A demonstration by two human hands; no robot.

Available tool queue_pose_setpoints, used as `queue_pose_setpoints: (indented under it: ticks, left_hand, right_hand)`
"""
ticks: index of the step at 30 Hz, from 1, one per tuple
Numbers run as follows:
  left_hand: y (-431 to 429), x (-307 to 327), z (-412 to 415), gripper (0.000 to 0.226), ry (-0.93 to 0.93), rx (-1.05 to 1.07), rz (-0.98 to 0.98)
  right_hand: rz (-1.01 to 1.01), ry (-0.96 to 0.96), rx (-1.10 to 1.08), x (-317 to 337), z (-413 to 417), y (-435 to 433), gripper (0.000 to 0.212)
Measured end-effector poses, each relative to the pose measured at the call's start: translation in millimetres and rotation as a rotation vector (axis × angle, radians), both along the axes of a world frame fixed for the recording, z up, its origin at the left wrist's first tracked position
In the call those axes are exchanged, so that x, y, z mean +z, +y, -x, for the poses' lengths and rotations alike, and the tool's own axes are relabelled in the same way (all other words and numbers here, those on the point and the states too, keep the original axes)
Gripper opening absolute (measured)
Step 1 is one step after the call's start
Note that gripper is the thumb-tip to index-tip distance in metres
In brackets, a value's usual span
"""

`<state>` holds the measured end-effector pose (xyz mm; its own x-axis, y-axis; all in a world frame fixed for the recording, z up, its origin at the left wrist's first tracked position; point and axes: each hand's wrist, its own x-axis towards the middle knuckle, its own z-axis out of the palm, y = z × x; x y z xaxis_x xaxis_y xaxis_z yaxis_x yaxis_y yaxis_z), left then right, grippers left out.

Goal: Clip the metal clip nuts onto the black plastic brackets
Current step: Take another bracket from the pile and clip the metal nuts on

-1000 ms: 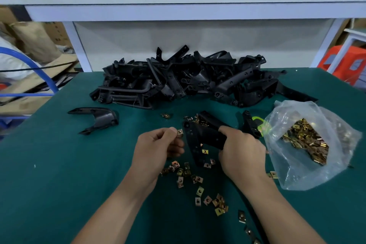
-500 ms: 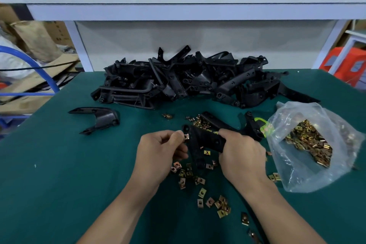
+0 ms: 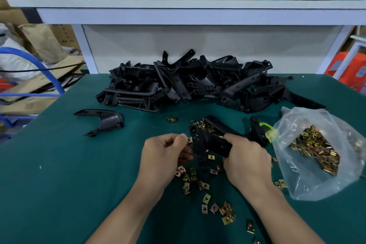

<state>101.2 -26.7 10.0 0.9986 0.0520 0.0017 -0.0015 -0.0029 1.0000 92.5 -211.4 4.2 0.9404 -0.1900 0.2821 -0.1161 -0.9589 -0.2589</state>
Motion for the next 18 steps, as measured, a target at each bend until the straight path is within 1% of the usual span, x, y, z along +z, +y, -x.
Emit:
queue_pose_setpoints:
  ticks: [4, 9, 15, 17, 18]
  left_hand:
    - [-1.8, -1.1, 0.9, 0.032, -0.013, 0.052, -0.007]
    - [-7.3, -4.3, 2.6, 0.031, -0.003, 0.154, 0.044]
    - [-13.7, -7.5, 1.4, 0.031, 0.04, 0.27, 0.128]
    - [-14.7, -8.3, 2.8, 0.032, 0.039, 0.284, 0.105]
    - [-15.8, -9.8, 4.2, 0.034, 0.022, 0.288, 0.062]
  right_hand:
    - [0.036, -0.015, 0.015, 2.2, 2.3, 1.8, 0.032]
    - [0.083, -0.069, 0.013, 4.3, 4.2, 3.3, 0.028]
    - [0.077, -0.087, 0.039, 5.8, 6.2, 7.9, 0.035]
    - [0.083, -0.083, 0.043, 5.6, 6.7, 10.2, 0.038]
    - [0.084, -0.081, 0.042, 5.0, 6.9, 10.8, 0.038]
